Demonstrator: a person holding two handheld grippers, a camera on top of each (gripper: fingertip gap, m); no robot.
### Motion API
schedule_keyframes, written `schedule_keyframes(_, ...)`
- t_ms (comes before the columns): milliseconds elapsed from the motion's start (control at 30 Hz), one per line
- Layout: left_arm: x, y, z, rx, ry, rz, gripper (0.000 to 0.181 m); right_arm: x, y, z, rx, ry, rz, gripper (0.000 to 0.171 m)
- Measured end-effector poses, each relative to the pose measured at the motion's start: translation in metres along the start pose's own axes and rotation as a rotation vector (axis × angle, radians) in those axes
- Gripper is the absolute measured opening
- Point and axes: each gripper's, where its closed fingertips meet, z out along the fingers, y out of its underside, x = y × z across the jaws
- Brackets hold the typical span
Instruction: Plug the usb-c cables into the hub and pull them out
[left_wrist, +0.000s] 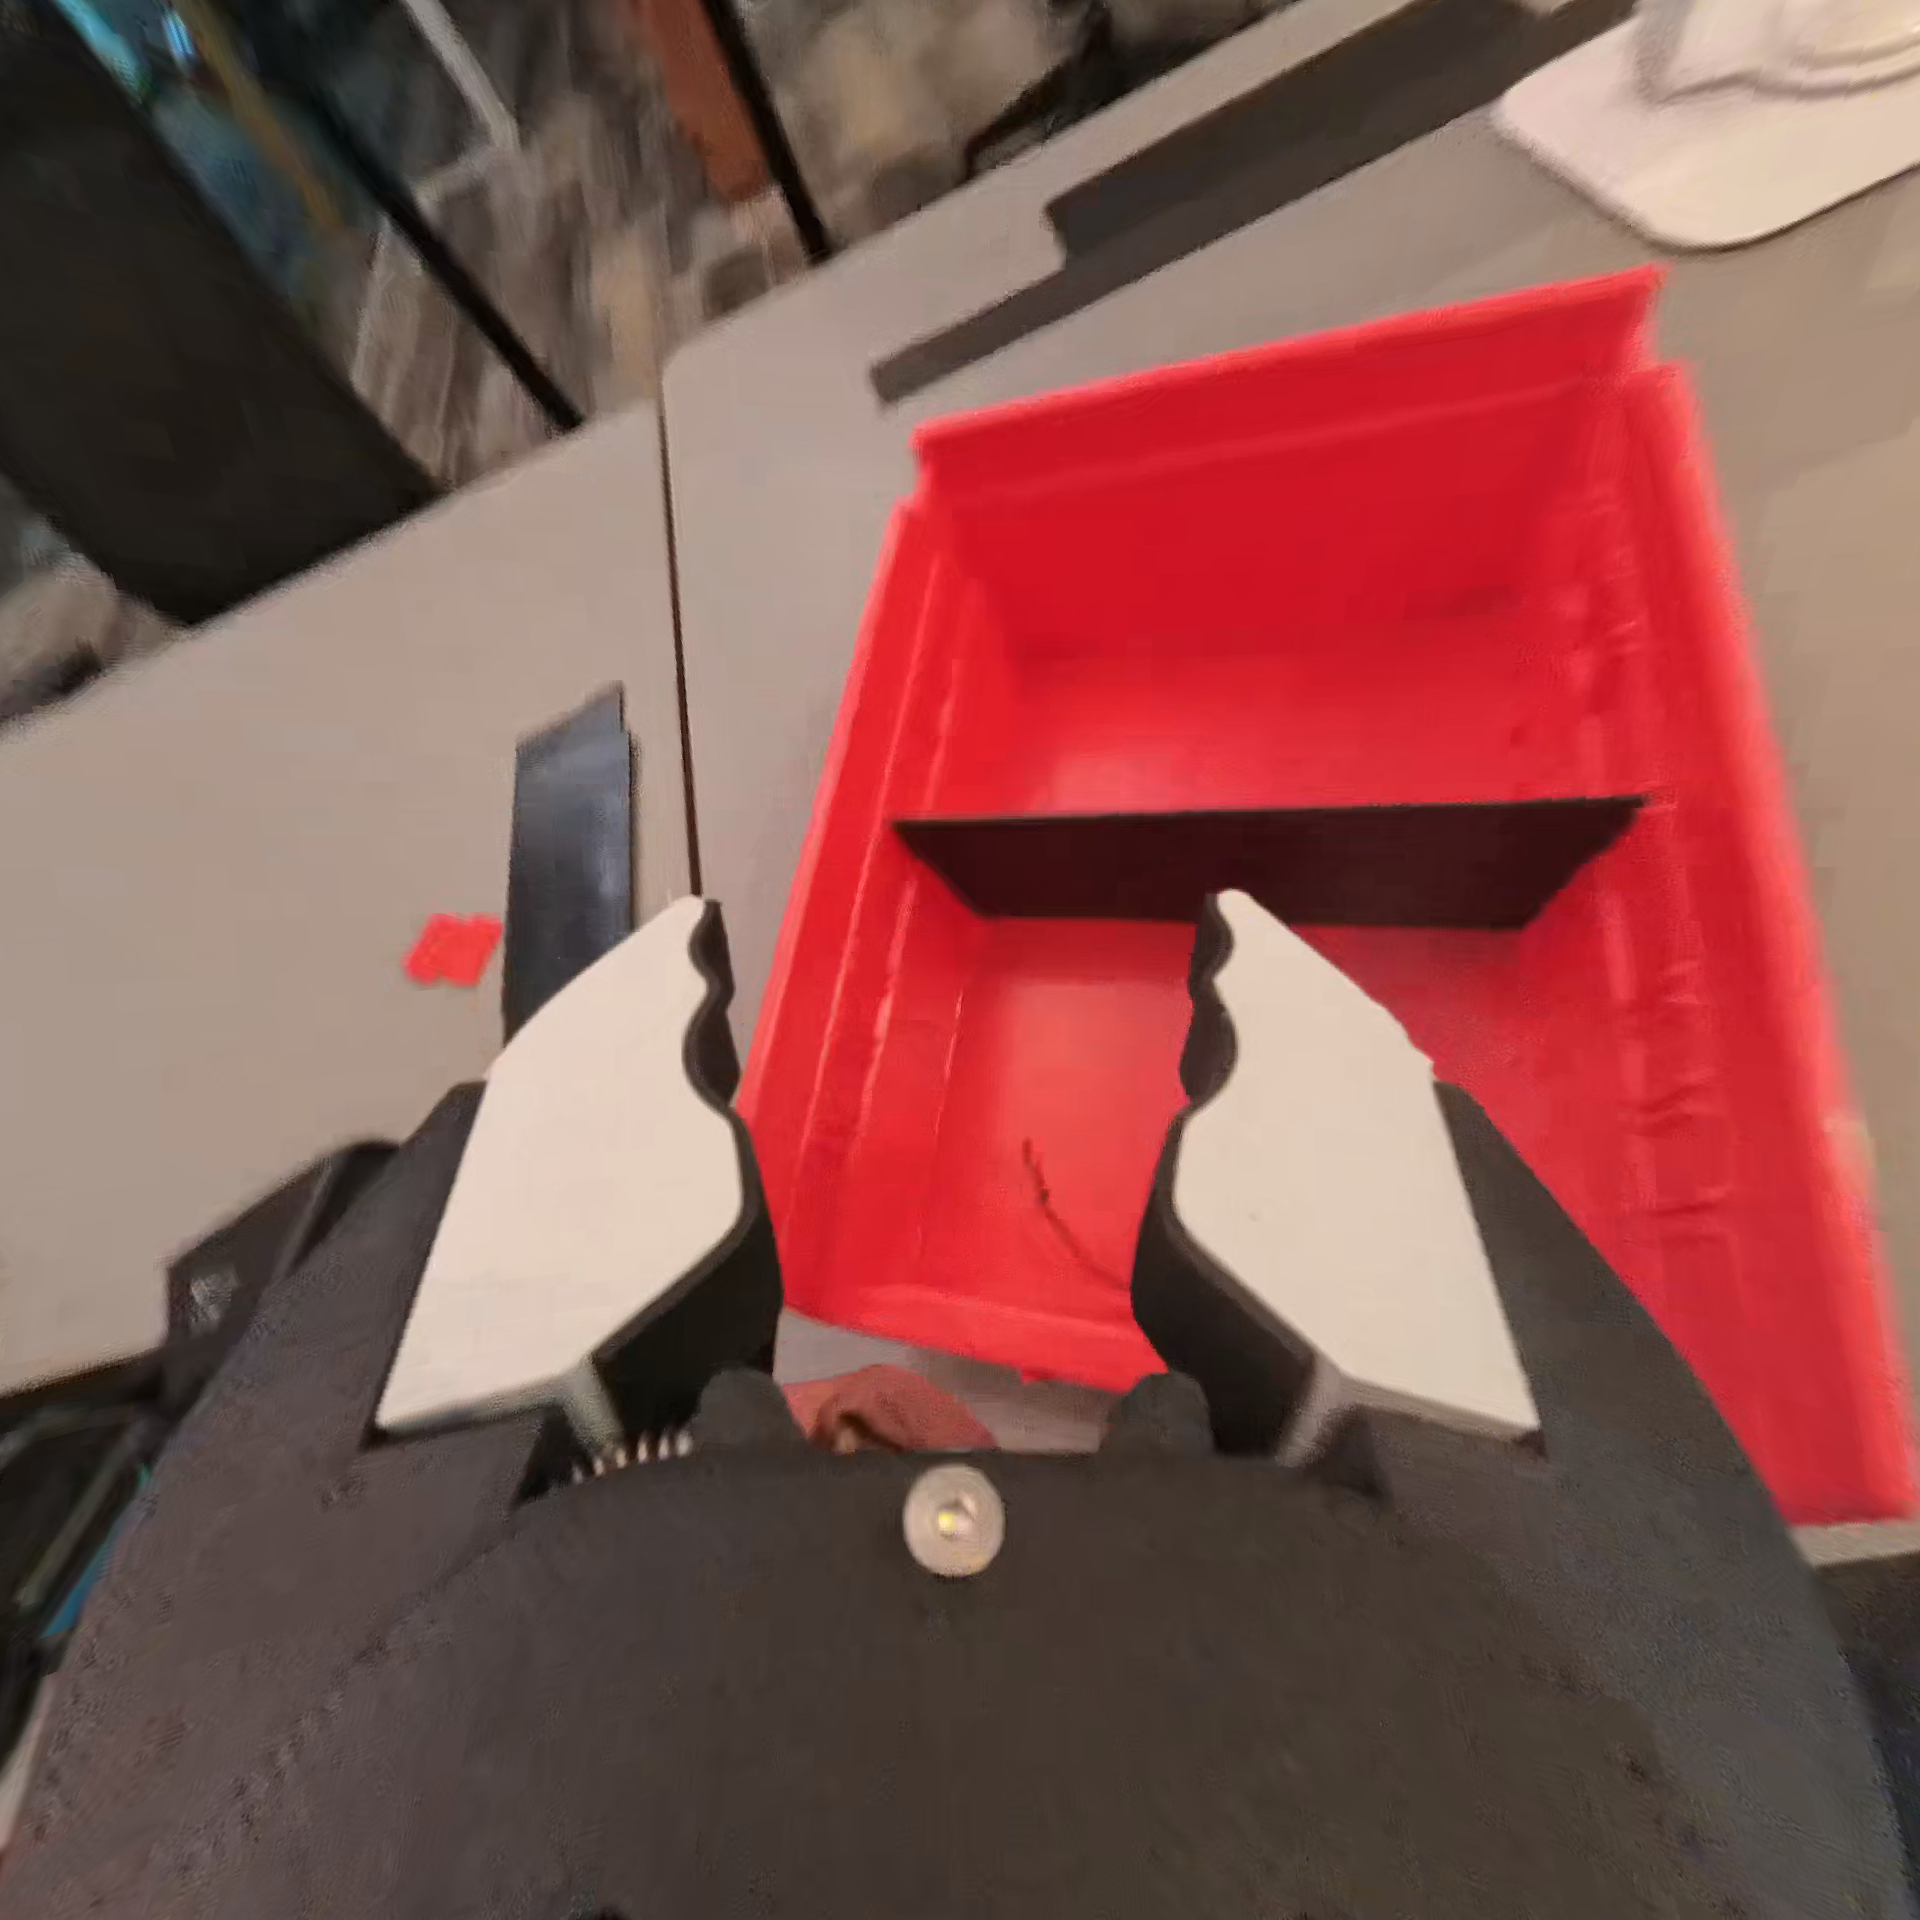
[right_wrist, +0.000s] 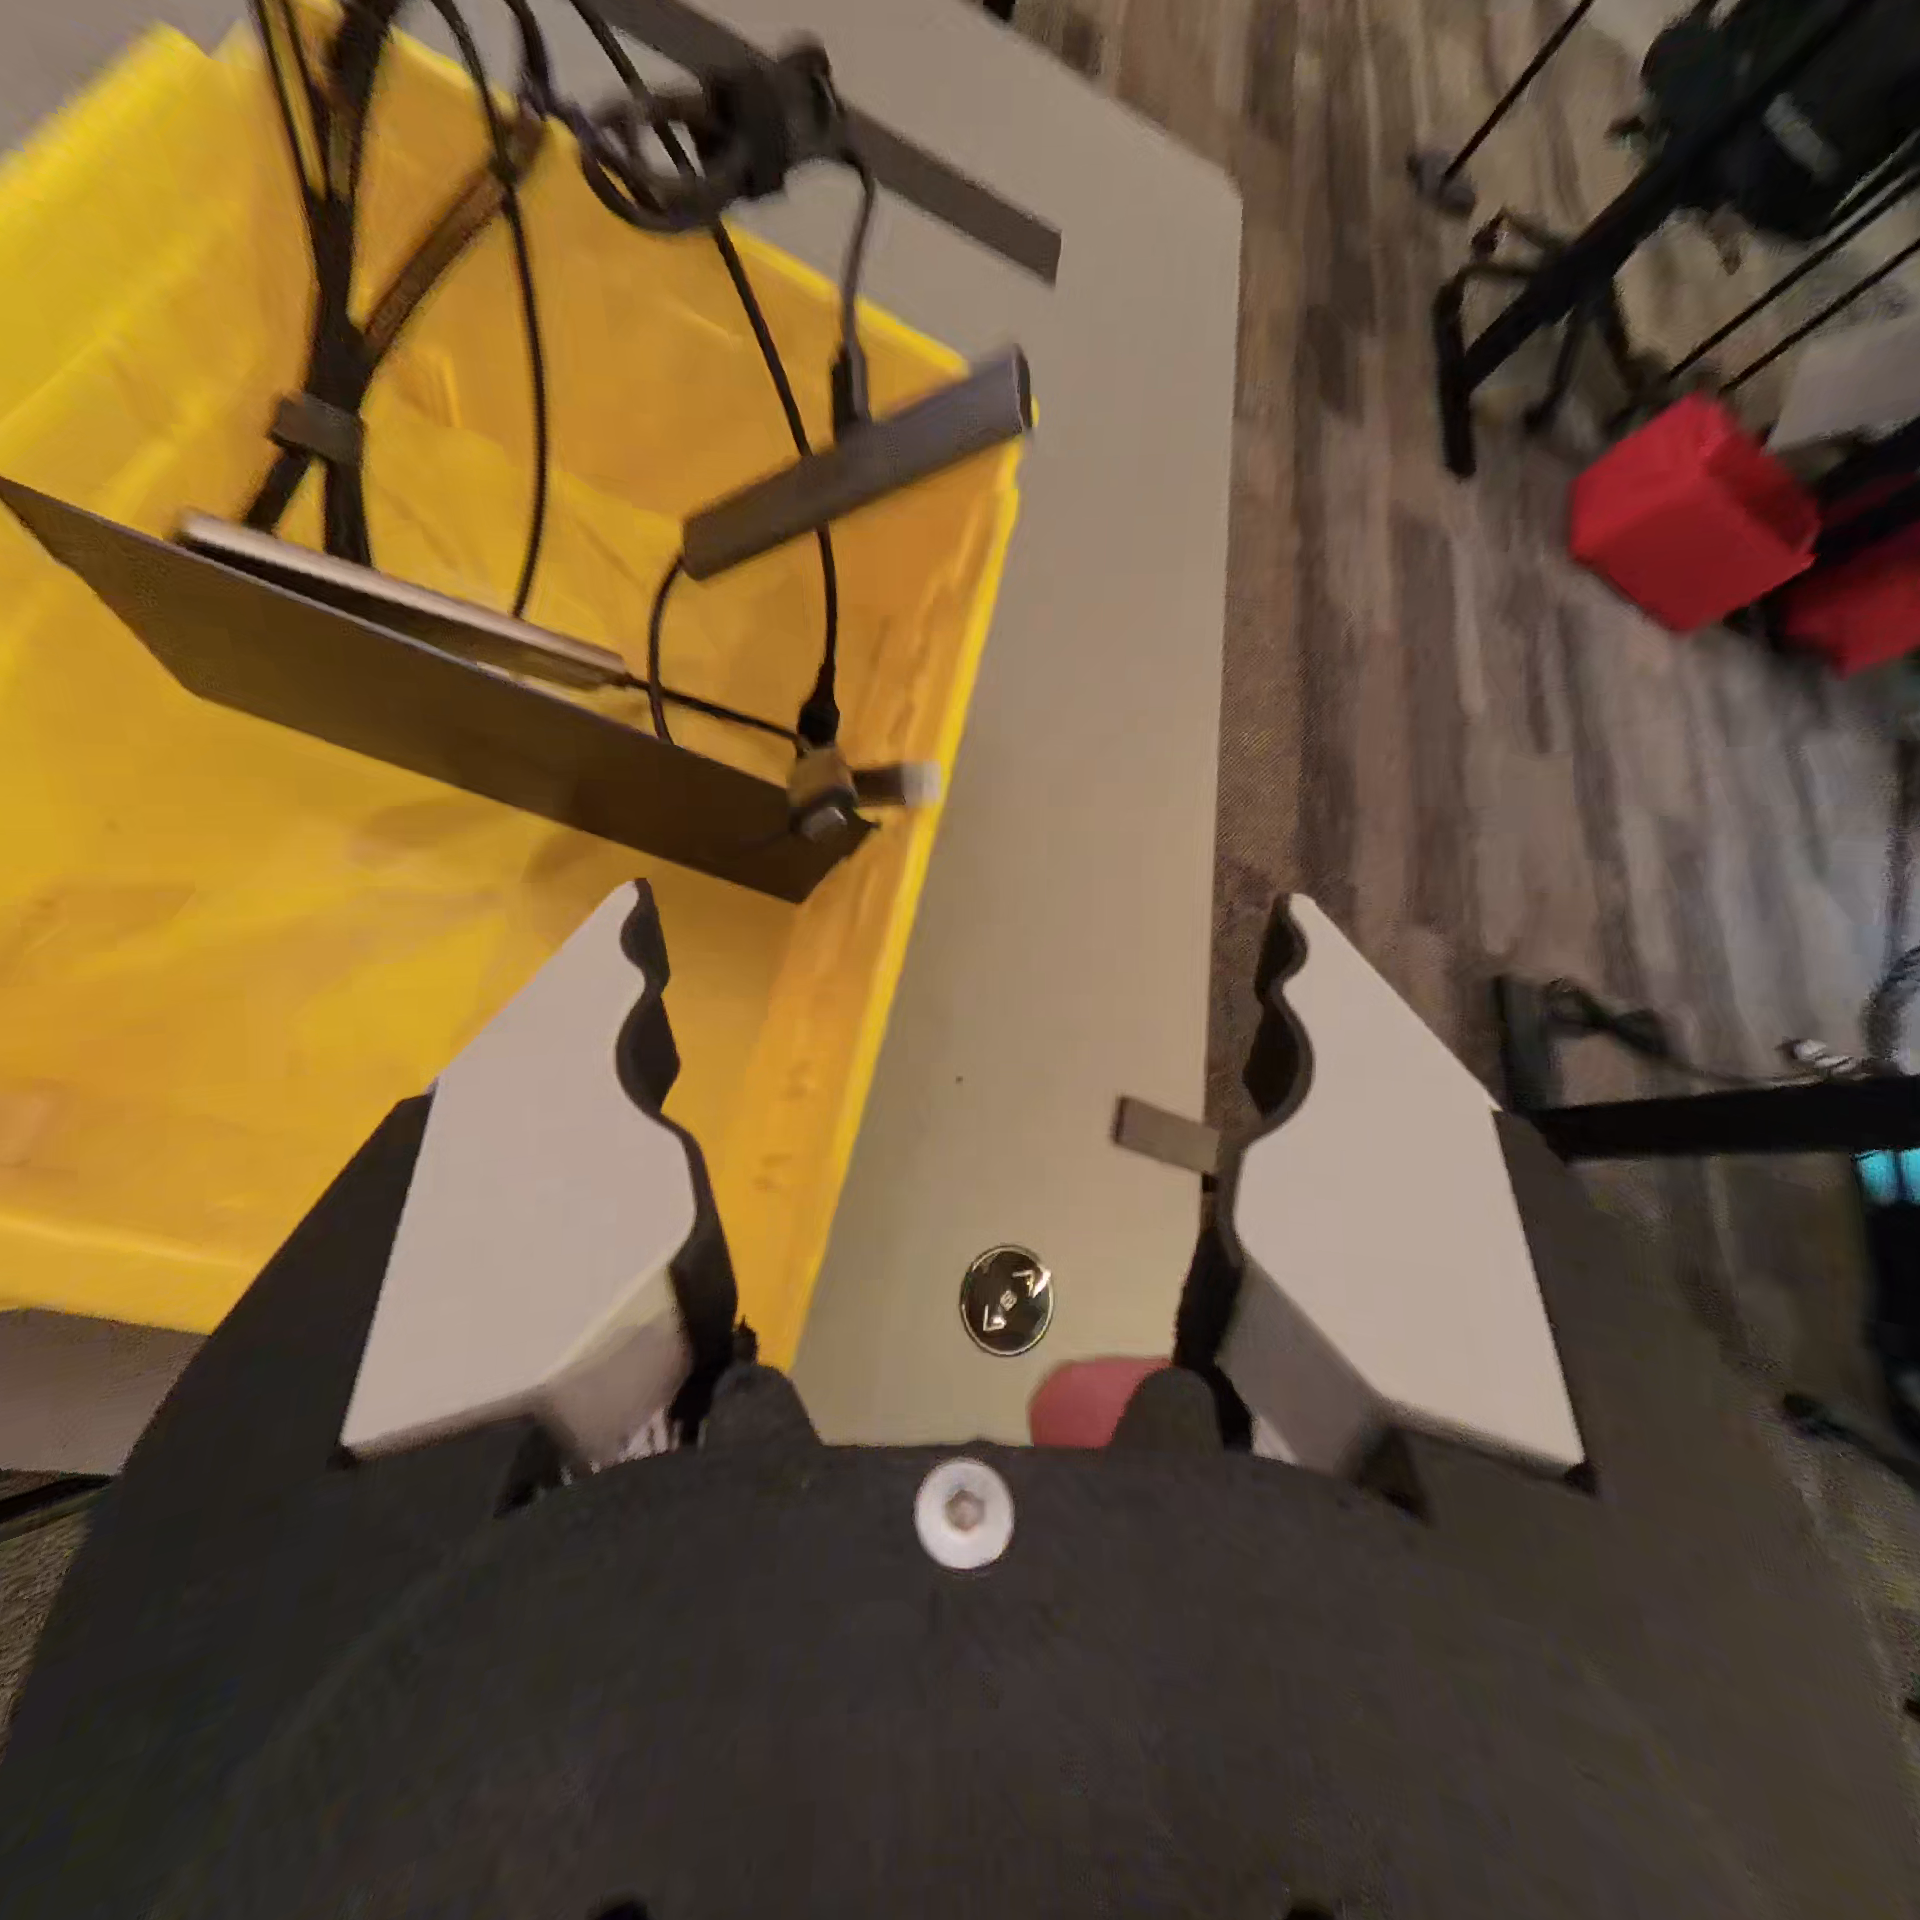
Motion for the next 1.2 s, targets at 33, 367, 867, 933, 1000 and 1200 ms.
schedule_keyframes(33,-0.014,0.016,0.007,-0.038,-0.008,-0.035,0.085,0.003,0.012,0.008,-0.02,-0.03,0.031,0.104)
schedule_keyframes(367,-0.037,0.102,0.056,-0.216,0.136,-0.154,0.033,-0.053,0.077,0.059,-0.224,-0.376,0.101,0.056)
schedule_keyframes(867,0.001,0.077,0.058,-0.008,0.311,-0.31,0.004,-0.115,0.034,0.056,-0.137,-0.416,0.044,0.019)
schedule_keyframes(933,0.005,0.074,0.055,0.009,0.324,-0.332,0.005,-0.135,0.027,0.051,-0.128,-0.432,0.026,0.019)
schedule_keyframes(1000,0.007,0.068,0.051,0.04,0.328,-0.34,0.005,-0.158,0.018,0.046,-0.113,-0.456,0.019,0.02)
schedule_keyframes(1200,0.006,0.05,0.036,0.135,0.321,-0.366,0.005,-0.234,-0.015,0.033,-0.05,-0.533,-0.012,0.031)
